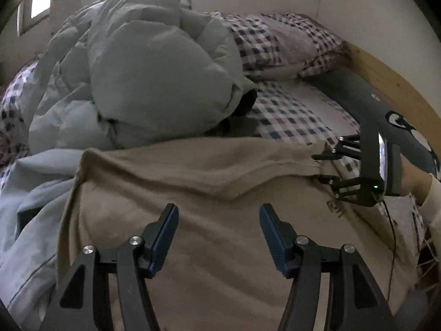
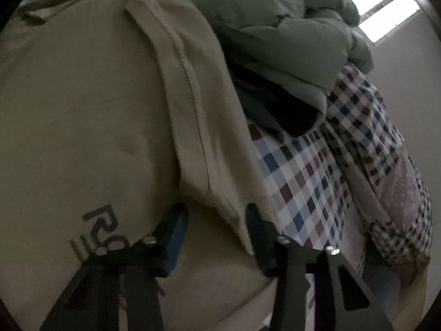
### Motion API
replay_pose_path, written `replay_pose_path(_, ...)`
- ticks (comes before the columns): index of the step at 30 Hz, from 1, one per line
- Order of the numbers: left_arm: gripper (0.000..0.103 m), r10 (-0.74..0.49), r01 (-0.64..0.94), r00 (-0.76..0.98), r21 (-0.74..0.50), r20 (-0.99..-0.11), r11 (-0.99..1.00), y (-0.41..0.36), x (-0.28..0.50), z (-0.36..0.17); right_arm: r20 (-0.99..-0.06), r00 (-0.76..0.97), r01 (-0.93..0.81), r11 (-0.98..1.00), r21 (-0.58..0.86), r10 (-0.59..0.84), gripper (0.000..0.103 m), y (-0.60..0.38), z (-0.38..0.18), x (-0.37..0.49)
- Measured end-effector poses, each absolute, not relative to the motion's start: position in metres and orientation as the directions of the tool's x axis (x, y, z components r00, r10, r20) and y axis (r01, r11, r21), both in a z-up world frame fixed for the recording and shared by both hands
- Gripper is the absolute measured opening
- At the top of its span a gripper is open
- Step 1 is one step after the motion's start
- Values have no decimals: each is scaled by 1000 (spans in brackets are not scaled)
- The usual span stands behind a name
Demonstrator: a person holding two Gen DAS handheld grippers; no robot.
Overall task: Fold clothes
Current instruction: 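Lower the beige garment onto the bed and open both grippers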
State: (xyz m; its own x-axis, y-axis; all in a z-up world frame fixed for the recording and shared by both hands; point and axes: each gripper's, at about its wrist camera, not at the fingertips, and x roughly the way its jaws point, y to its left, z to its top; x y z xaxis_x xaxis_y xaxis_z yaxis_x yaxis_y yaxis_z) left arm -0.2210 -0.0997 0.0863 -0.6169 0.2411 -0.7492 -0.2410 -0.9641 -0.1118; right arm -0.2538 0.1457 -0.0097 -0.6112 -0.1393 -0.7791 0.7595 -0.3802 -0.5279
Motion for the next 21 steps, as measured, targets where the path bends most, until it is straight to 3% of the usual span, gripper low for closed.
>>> replay_pose_path(4,65,244,-195,-673,-151,-698,-969,-107,-226,98,-705,-694,649,-552,-524,-148,31,142,21,-294)
replay_pose_path(8,65,283,-172,-664,-226,-692,-959,-119,-230,100,-630,-771,417,-819,-393,-90,36,163,66,-345)
replay_pose_path(10,65,313,-174,-632,-263,-709,-949,-119,-235,96,-641,-767,325,-879,-349,-29,38,170,73,-364)
replay_pose_path(15,65,398,-158,-514,-372,-760,-914,-110,-244,82,-664,-747,304,-879,-368,19,47,170,68,-363)
replay_pose_path(21,65,392,-80,-496,-408,-775,-909,-105,-267,75,-664,-744,355,-886,-297,-75,49,173,63,-331)
